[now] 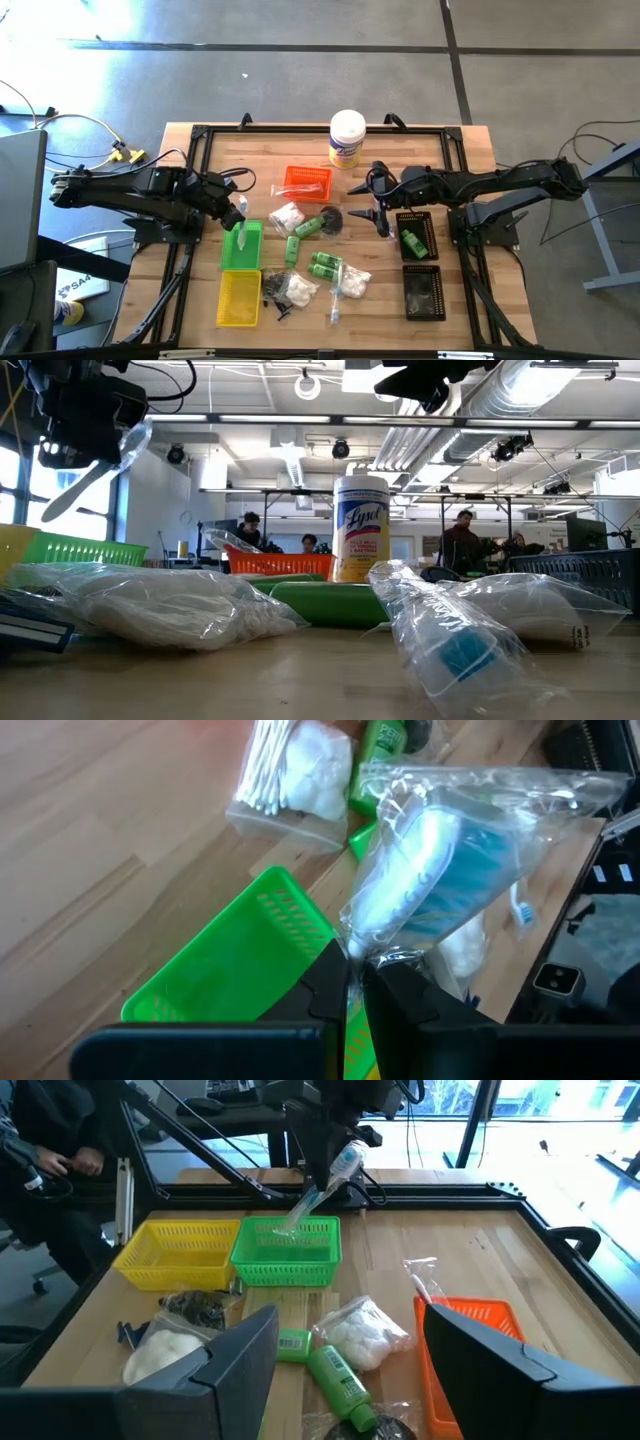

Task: Pick & Place Travel size toiletries
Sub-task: Put the blue toothbrush into the green bin

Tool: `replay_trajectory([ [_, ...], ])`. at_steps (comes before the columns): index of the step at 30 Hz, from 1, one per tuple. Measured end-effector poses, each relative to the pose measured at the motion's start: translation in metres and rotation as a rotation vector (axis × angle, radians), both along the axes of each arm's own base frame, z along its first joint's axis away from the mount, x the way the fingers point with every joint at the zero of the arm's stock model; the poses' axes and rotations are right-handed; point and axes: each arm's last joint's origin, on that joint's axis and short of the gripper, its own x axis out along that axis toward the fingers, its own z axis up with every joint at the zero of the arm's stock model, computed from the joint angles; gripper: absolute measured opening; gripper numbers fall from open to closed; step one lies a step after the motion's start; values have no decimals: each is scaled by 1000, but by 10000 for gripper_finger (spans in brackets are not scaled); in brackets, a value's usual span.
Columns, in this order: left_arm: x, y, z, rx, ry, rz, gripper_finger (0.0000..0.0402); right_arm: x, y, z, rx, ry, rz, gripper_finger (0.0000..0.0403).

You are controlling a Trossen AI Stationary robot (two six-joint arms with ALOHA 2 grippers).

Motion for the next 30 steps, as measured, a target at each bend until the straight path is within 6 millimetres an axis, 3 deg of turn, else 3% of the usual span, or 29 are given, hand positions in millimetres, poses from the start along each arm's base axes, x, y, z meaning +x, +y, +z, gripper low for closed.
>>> replay_trajectory([
  [14,23,0,-19,18,166,-14,19,0,0,0,-27,0,8,243],
  [30,26,-3,-26,-88,246,-75,19,0,0,1,-19,-12,6,243],
])
